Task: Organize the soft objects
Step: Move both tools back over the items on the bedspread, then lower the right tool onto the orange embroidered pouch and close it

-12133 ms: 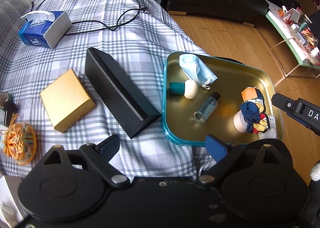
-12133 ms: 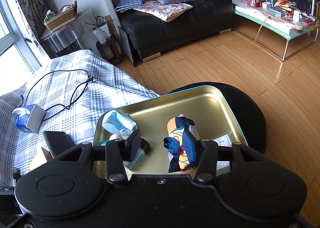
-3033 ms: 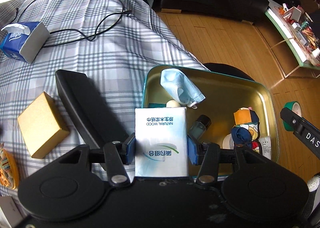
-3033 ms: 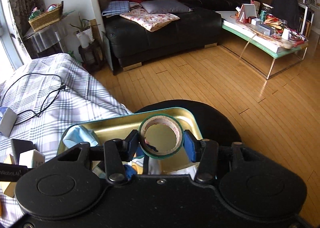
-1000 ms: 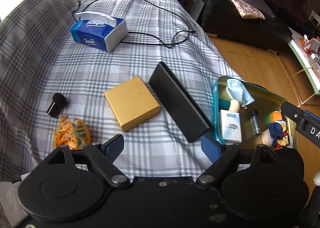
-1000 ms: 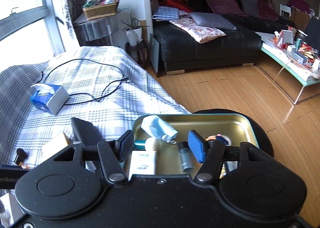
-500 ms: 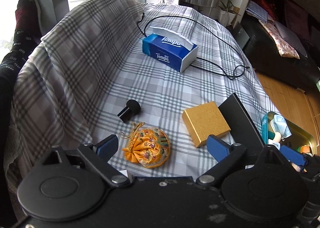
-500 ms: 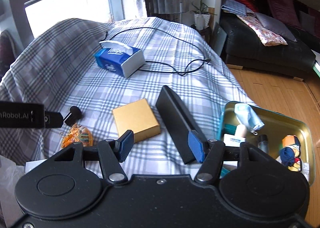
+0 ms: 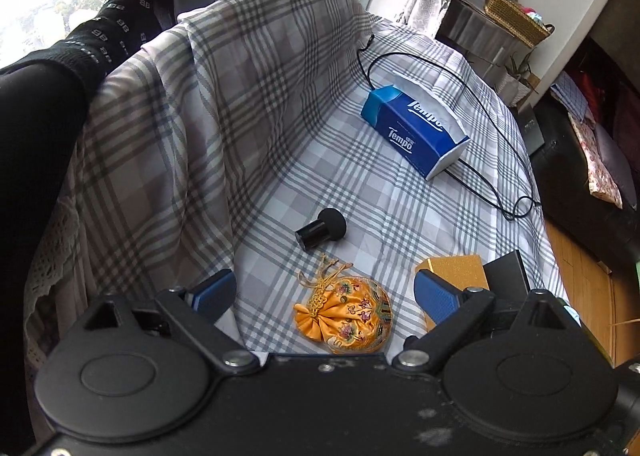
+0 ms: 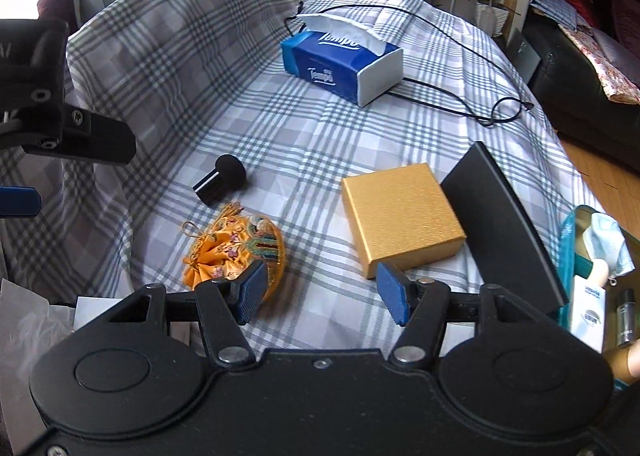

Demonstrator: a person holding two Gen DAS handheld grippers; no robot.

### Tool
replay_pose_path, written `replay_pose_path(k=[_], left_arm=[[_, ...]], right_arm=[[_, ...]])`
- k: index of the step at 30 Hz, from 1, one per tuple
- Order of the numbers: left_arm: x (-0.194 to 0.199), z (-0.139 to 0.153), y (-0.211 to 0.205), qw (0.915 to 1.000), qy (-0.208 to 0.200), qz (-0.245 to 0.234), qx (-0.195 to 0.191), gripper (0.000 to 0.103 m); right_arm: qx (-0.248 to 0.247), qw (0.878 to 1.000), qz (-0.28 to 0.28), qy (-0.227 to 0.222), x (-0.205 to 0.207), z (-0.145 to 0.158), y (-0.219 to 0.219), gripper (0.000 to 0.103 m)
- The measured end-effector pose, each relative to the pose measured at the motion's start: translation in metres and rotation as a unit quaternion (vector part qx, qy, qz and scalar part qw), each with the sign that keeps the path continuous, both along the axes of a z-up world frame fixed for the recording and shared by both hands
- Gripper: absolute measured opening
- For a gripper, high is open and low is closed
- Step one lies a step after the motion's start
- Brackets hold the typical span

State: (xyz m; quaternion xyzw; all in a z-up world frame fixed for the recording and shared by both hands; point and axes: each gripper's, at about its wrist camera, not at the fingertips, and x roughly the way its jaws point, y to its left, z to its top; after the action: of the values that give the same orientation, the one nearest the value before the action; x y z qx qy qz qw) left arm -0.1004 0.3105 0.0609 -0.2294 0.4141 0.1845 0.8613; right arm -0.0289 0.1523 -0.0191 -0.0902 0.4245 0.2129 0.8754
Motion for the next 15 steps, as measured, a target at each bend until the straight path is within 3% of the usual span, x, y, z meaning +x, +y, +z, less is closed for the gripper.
replay_pose_path(k=[15], left_arm=[[0.005,-0.013,0.009,0.9995,0.017,0.027,-0.002,0.096]], right_arm=[[0.021,0.998,0.047,0.037,0.016,-0.041,0.043,0.058]])
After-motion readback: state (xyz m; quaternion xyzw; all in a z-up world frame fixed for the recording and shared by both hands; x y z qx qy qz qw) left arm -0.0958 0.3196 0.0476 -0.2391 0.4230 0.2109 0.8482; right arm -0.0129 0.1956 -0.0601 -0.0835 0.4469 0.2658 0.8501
